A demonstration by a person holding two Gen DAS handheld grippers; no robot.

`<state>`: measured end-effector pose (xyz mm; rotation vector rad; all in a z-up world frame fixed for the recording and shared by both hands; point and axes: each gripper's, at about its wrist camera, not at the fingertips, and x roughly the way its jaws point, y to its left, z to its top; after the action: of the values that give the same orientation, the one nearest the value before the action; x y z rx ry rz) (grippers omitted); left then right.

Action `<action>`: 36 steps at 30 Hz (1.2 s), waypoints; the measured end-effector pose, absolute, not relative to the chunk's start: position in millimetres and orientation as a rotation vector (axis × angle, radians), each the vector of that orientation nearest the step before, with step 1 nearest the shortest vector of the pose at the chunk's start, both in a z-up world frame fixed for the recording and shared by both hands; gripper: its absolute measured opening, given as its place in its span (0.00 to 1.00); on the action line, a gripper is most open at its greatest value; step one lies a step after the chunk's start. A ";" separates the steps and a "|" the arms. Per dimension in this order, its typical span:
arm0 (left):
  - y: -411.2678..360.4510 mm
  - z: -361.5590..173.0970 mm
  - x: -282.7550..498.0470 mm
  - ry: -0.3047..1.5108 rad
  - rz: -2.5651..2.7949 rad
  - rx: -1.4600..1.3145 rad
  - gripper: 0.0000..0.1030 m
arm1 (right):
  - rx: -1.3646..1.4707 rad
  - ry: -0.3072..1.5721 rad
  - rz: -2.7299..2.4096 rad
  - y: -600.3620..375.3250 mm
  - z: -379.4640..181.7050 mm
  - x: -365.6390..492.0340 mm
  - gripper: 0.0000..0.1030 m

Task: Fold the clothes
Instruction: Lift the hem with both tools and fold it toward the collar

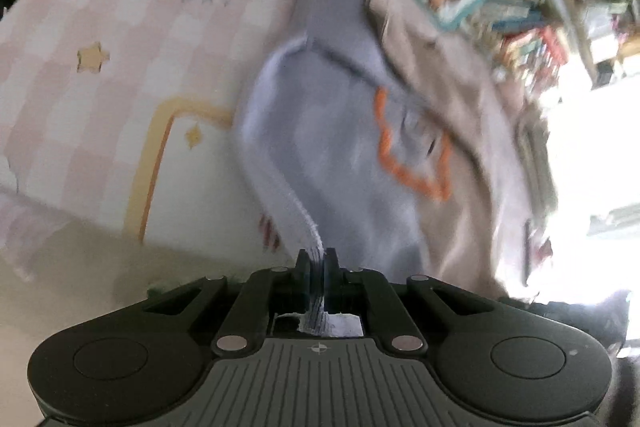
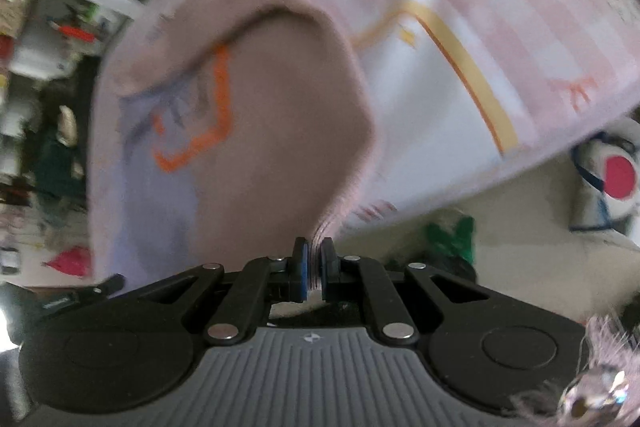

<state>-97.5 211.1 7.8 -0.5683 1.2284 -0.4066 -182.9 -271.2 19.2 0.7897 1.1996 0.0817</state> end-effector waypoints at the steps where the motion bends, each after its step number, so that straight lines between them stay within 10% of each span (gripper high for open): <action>1: 213.7 12.5 -93.6 1.200 -0.405 -0.602 0.04 | 0.816 1.167 0.097 -273.8 25.1 -178.1 0.06; 20: 195.3 78.9 41.3 0.765 -0.379 -0.709 0.04 | 1.124 0.600 0.217 -322.9 84.0 -29.7 0.07; 36: 169.1 29.4 111.3 0.886 -0.269 -0.650 0.05 | 1.165 0.678 0.091 -327.3 30.5 42.2 0.07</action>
<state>111.3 169.1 29.4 -0.6496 0.8856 -0.2693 42.2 -327.3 30.5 1.1646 0.6778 0.0908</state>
